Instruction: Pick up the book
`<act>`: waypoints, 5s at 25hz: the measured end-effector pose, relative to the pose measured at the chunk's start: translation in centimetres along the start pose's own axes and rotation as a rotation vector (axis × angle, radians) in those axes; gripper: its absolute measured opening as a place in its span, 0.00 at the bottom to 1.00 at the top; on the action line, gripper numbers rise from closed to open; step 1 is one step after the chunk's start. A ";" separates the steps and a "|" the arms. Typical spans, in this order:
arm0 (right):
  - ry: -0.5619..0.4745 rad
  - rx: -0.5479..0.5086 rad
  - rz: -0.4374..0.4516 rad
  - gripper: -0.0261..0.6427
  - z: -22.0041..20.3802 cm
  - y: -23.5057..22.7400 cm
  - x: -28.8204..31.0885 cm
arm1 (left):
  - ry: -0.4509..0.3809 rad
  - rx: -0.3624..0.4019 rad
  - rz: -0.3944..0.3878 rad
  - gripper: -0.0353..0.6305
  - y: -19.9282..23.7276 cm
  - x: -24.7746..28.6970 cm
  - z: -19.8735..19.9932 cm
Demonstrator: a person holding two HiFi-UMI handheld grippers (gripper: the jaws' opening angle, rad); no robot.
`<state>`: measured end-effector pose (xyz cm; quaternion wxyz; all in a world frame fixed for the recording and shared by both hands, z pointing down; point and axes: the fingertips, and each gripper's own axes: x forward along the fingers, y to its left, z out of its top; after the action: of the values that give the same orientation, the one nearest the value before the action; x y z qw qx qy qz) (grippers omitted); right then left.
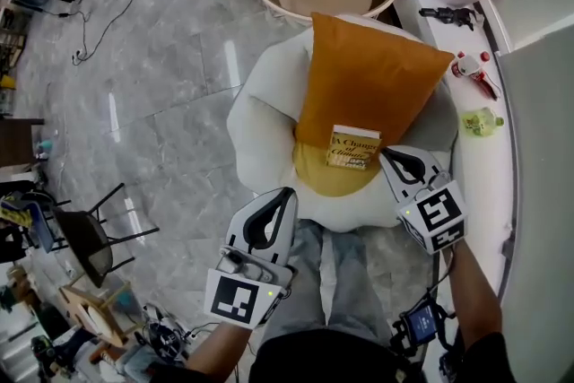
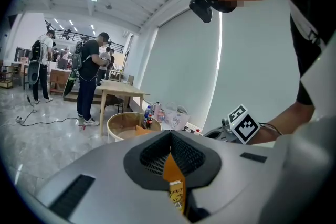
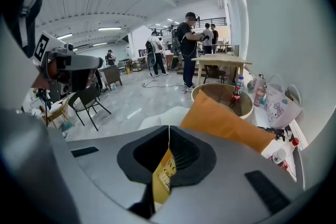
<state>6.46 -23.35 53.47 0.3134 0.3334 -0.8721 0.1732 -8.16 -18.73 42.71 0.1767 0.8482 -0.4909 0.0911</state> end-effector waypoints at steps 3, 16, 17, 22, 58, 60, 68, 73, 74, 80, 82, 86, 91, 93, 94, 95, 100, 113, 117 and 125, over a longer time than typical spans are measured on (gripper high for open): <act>0.024 -0.004 0.006 0.06 -1.6 -0.3 1.9 | 0.010 -0.022 0.003 0.06 0.4 0.5 -1.4; 0.145 -0.052 0.048 0.16 -7.0 -1.5 7.6 | 0.033 -0.054 0.001 0.06 1.9 2.9 -4.7; 0.153 -0.061 0.049 0.16 -7.3 -1.7 8.0 | 0.029 -0.049 -0.005 0.06 1.9 3.2 -4.7; 0.180 -0.069 0.059 0.16 -8.6 -2.6 10.4 | 0.031 -0.047 -0.010 0.06 2.9 4.6 -5.9; 0.463 -0.122 0.205 0.28 -20.9 -5.3 20.4 | 0.198 -0.125 -0.040 0.06 4.6 9.2 -15.8; 0.484 -0.148 0.207 0.30 -21.6 -5.5 21.1 | 0.201 -0.124 -0.037 0.06 4.9 9.3 -16.2; 0.558 -0.229 0.238 0.31 -23.7 -6.1 23.1 | 0.180 -0.004 0.038 0.06 6.0 11.1 -16.8; 0.630 -0.254 0.280 0.31 -25.2 -6.9 24.2 | 0.344 0.039 0.066 0.06 6.2 14.6 -22.5; 0.640 -0.259 0.293 0.31 -25.3 -6.9 24.3 | 0.390 0.021 0.076 0.06 6.4 15.3 -24.0; 0.725 -0.347 0.408 0.31 -26.9 -6.1 24.7 | 0.512 -0.034 0.084 0.06 7.6 18.5 -29.7; 0.769 -0.379 0.476 0.30 -27.0 -5.8 24.0 | 0.539 -0.069 0.072 0.06 7.7 18.9 -30.4; 0.846 -0.377 0.640 0.28 -27.3 -3.1 22.1 | 0.537 -0.076 0.076 0.06 7.8 18.8 -30.2; 0.840 -0.376 0.625 0.29 -29.2 -0.8 22.7 | 0.534 -0.080 0.072 0.06 7.6 18.4 -29.9; 0.830 -0.388 0.605 0.29 -29.7 -0.4 23.1 | 0.534 -0.077 0.072 0.06 7.7 18.2 -29.8; 0.820 -0.393 0.600 0.29 -29.9 -0.2 23.3 | 0.536 -0.076 0.076 0.06 7.7 18.1 -29.9; 0.812 -0.393 0.595 0.29 -30.2 0.0 23.5 | 0.540 -0.076 0.081 0.06 7.8 18.0 -30.0; 0.791 -0.422 0.505 0.28 -30.8 1.3 24.0 | 0.591 -0.098 0.085 0.06 7.5 16.7 -31.6; 0.813 -0.447 0.422 0.27 -33.3 2.2 23.5 | 0.626 -0.126 0.030 0.06 4.7 15.0 -33.1; 0.843 -0.446 0.417 0.27 -33.6 2.4 23.5 | 0.620 -0.131 0.024 0.06 4.9 14.8 -32.8; 0.897 -0.502 0.363 0.28 -33.7 2.9 23.5 | 0.615 -0.124 0.019 0.06 5.4 13.8 -32.3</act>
<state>5.33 -15.12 93.79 0.6898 -0.0142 -0.7109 0.1362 -5.32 -19.71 78.11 0.3675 0.7638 -0.4269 0.3151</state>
